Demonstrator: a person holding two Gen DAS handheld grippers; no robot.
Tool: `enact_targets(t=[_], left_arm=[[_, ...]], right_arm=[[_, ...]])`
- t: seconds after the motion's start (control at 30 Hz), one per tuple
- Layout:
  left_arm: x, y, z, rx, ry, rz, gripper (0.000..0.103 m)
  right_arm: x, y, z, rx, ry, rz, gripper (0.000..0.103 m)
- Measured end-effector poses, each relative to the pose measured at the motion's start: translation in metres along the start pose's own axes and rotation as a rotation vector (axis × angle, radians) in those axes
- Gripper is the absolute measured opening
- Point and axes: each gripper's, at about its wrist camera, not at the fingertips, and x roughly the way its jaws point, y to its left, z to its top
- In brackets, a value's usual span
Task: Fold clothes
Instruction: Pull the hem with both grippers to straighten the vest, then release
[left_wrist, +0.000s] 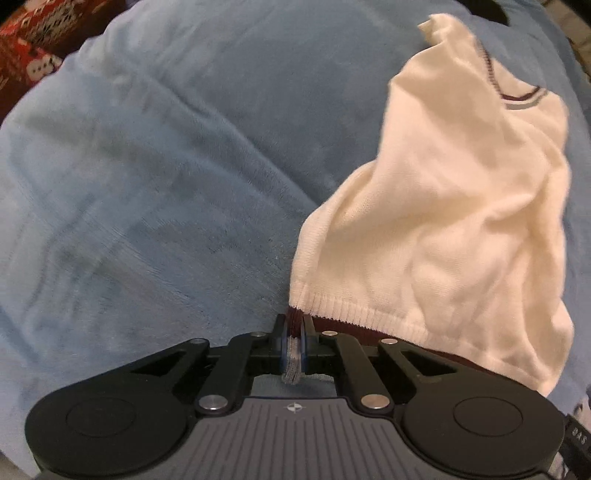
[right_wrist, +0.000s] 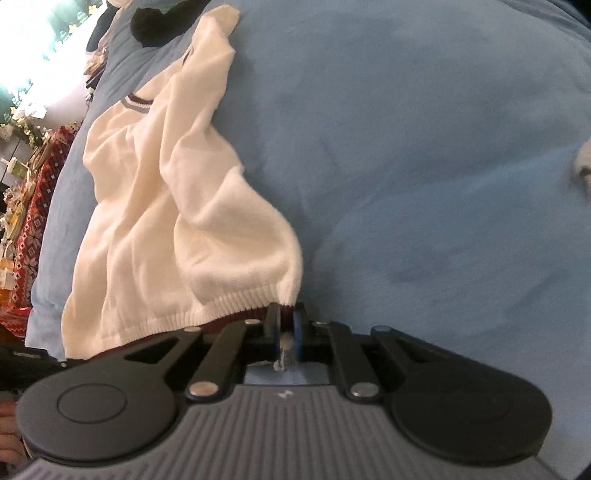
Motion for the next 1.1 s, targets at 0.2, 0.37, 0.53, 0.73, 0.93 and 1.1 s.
enact_targets(t=[0.2,0.37,0.53,0.73,0.93,1.1], left_arm=[[0.000,0.022,0.016,0.055,0.015,-0.014,0.006],[-0.012,0.015,0.048,0.121,0.048,0.020,0.006],[-0.044,0.056,-0.015,0.135,0.125,0.013,0.006],[-0.055,0.075,-0.048,0.162,0.186,0.045,0.006],[-0.049,0.102,-0.071,0.154,0.249,0.055,0.006],[-0.024,0.106,-0.069,0.170,0.252,0.107,0.006]], right_arm=[[-0.033,-0.009,0.002,-0.049,0.005,-0.049,0.006],[-0.051,-0.011,-0.016,-0.096,0.059,-0.065,0.005],[-0.063,-0.019,-0.047,-0.098,0.126,-0.108,0.005],[-0.079,-0.029,-0.077,-0.087,0.219,-0.130,0.005],[-0.082,-0.043,-0.095,-0.074,0.294,-0.170,0.005],[-0.054,-0.050,-0.098,-0.064,0.311,-0.195,0.005]])
